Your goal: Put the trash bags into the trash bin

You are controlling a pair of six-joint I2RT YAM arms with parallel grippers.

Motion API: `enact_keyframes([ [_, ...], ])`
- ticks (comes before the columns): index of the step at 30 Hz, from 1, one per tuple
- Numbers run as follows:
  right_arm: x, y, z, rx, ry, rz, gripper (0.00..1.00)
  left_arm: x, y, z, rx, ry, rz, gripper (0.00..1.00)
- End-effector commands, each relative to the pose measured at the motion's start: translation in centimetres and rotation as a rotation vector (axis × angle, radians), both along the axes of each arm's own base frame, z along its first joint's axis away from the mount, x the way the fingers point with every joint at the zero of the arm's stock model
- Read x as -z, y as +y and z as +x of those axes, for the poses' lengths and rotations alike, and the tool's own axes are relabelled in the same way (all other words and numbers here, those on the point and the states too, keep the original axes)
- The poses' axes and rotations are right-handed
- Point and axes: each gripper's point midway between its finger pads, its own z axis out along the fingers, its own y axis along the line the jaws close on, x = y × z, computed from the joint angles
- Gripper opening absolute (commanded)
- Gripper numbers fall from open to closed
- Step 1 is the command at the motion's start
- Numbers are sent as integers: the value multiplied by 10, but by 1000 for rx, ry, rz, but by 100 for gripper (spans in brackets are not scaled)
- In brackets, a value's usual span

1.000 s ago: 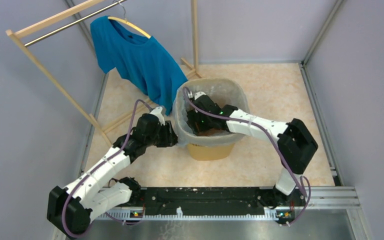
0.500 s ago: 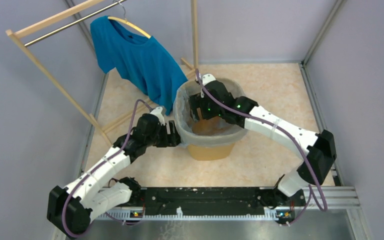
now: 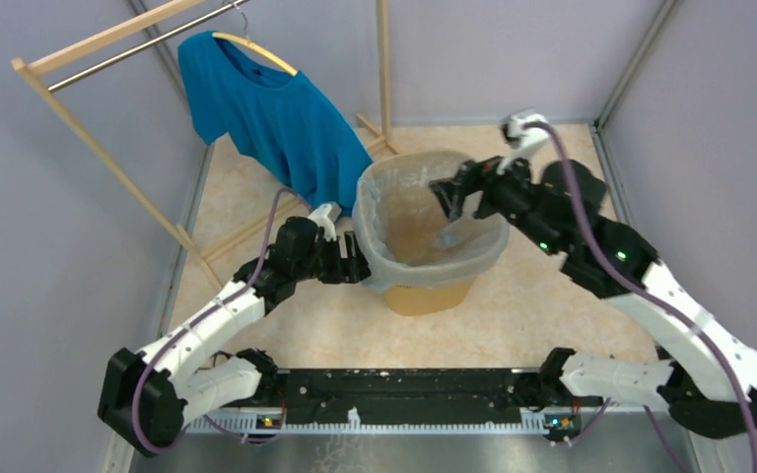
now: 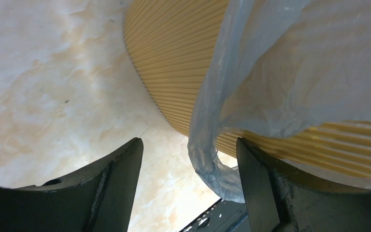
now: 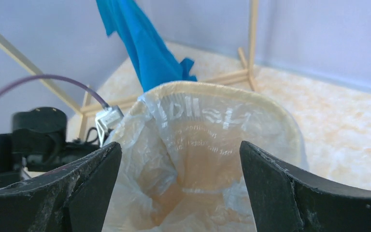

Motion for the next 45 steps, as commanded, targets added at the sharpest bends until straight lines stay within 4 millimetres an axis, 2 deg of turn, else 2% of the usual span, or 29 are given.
enact_keyframes([
  [1, -11, -52, -14, 104, -83, -20, 93, -44, -42, 23, 70, -118, -161, 79],
  [6, 11, -91, -45, 111, -35, -64, 97, -46, -91, 37, 137, -130, -160, 86],
  [9, 33, -117, -65, 154, 69, -66, 98, -40, -96, 45, 124, -124, -124, 90],
  [13, 65, -131, -94, 121, 190, -53, 99, -35, -84, 45, 103, -156, -77, 95],
  [17, 87, -131, -115, 78, 300, -27, 99, -35, -60, 36, 69, -173, -3, 99],
  [21, 131, -98, -138, -81, 472, -32, 99, -50, -33, 24, 19, -213, 42, 99],
  [24, 165, -87, -147, -124, 594, -92, 99, -64, -6, 21, -70, -279, 67, 99],
  [26, 170, -81, -144, -114, 611, -81, 99, -72, 9, 19, -121, -326, 68, 99],
  [29, 166, -80, -122, -14, 549, 13, 99, -86, 26, 15, -174, -371, 77, 99],
  [31, 170, -80, -107, 59, 514, 88, 99, -96, 35, 15, -207, -401, 74, 99],
  [37, 179, -42, -83, 17, 469, 212, 99, -127, 55, 13, -268, -494, 82, 99],
  [40, 191, -48, -59, 154, 438, 236, 99, -130, 63, 13, -291, -513, 99, 99],
  [42, 196, -45, -46, 174, 378, 274, 99, -132, 66, 11, -301, -522, 93, 99],
  [43, 206, -43, -39, 183, 353, 280, 99, -132, 67, 10, -302, -522, 88, 99],
  [44, 205, -41, -33, 199, 326, 300, 99, -133, 67, 9, -304, -519, 82, 99],
  [45, 214, -42, -26, 231, 317, 302, 99, -133, 68, 8, -304, -515, 78, 99],
])
